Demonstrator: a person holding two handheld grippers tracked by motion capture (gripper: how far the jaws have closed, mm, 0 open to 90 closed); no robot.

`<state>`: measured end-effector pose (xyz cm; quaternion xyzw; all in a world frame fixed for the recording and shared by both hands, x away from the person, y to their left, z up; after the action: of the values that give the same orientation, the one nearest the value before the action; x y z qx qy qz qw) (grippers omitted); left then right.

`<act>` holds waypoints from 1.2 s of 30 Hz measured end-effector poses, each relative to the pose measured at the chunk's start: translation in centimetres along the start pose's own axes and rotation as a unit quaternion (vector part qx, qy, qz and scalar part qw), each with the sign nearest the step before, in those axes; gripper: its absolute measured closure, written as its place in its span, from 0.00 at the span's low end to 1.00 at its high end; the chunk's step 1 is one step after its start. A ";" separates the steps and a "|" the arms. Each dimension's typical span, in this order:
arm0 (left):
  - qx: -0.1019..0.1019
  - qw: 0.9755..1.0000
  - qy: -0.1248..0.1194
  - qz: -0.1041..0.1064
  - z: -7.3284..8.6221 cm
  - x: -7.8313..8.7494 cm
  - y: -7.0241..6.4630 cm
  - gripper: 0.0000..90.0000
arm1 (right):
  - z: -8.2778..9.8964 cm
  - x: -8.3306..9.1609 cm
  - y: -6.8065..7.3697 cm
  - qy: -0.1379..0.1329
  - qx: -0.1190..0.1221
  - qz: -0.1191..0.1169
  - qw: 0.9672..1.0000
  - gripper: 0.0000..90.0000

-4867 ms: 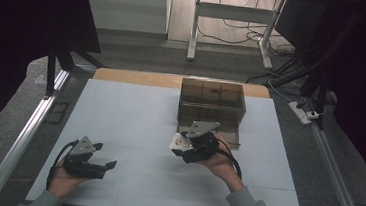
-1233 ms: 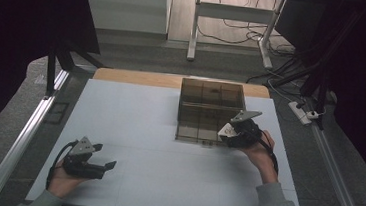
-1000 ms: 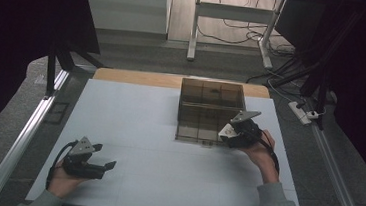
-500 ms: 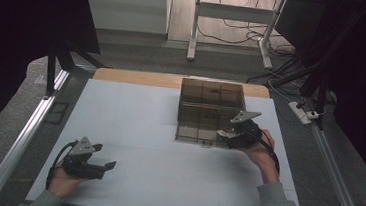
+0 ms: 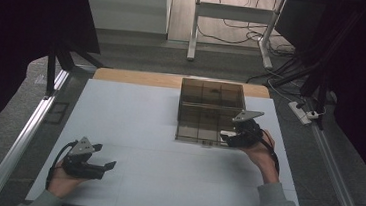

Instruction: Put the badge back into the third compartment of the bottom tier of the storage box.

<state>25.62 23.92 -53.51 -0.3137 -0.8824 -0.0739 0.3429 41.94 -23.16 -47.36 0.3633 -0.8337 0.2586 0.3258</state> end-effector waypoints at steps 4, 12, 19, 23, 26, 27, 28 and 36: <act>0.002 1.000 0.000 0.001 0.0 0.0 0.0 0.19 | 0.0 0.2 0.1 -0.011 -0.008 -0.006 1.000 0.35; 0.001 1.000 -0.003 0.005 -0.1 0.0 0.0 0.19 | 0.4 1.0 1.3 -0.042 -0.025 -0.020 0.999 0.36; 0.001 1.000 -0.003 0.009 -0.2 -0.1 0.1 0.19 | 1.5 2.5 2.7 -0.064 -0.026 -0.031 0.997 0.36; -0.002 1.000 -0.003 0.011 -0.2 -0.1 -0.1 0.19 | 2.7 3.8 3.3 -0.084 -0.034 -0.033 0.995 0.36; -0.001 1.000 -0.004 0.011 -0.2 -0.1 -0.1 0.19 | 3.7 4.6 3.8 -0.089 -0.030 -0.032 0.995 0.36; -0.001 1.000 -0.004 0.012 -0.2 -0.1 -0.1 0.19 | 4.0 4.8 4.0 -0.090 -0.030 -0.032 0.995 0.36; 0.000 1.000 -0.004 0.012 -0.2 -0.1 -0.1 0.19 | 4.3 5.0 4.1 -0.094 -0.033 -0.033 0.995 0.36; 0.001 1.000 -0.008 0.017 -0.3 -0.1 0.0 0.19 | 6.7 5.5 4.9 -0.104 -0.032 -0.030 0.994 0.36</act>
<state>25.83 23.84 -53.34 -0.3287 -0.8798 -0.0644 0.3373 32.86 -27.07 -48.70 0.4026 -0.8594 0.1830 0.2566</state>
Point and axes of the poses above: each handheld gripper's, and its own axes: x roughly backward along the jaws, z roughly out of its underside, y roughly to its left, the point moved 2 cm from there along -x, roughly forward along the jaws, and after that the axes turned 2 degrees about x, right-handed, at the moved point
